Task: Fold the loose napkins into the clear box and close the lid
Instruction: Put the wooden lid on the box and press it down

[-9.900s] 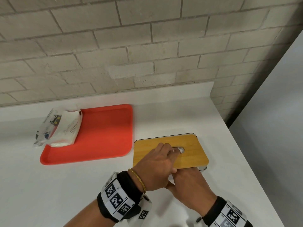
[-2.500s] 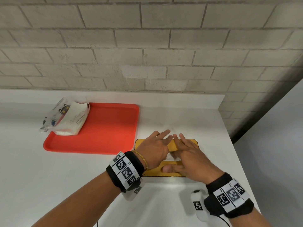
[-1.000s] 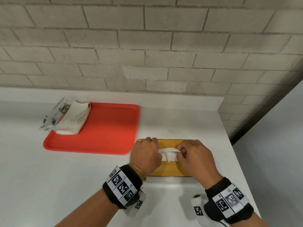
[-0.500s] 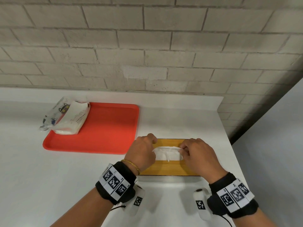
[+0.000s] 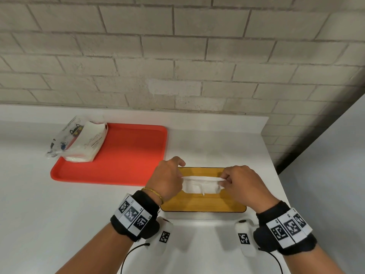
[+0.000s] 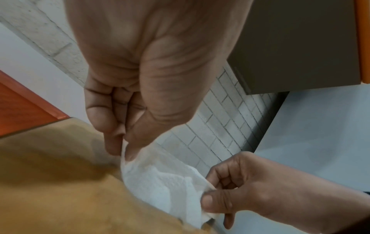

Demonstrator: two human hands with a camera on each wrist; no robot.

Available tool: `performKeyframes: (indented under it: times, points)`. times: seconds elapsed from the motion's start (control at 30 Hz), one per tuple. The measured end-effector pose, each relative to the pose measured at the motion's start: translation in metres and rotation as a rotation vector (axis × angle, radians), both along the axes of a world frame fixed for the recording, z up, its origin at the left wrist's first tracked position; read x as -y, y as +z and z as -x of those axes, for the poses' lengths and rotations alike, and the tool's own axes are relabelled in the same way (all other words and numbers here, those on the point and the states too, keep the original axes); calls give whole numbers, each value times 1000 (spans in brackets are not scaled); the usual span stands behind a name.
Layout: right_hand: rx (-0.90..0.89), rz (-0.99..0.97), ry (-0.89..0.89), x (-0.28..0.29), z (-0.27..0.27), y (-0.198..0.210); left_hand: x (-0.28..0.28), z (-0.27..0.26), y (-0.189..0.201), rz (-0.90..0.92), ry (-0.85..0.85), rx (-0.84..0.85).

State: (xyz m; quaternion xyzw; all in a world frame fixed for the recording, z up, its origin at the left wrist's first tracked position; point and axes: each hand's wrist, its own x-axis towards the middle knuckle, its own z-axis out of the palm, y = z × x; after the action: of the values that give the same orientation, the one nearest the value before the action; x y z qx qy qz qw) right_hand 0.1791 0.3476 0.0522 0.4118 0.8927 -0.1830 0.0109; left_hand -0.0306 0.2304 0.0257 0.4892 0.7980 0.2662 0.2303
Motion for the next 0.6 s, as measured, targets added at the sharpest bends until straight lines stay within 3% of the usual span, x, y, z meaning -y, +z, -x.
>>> performKeyframes:
  times: [0.4, 0.6]
  points:
    - [18, -32, 49, -10, -8, 10, 1, 8, 4, -65, 28, 47]
    - [-98, 259, -194, -14, -51, -8, 41, 26, -3, -77, 110, 116]
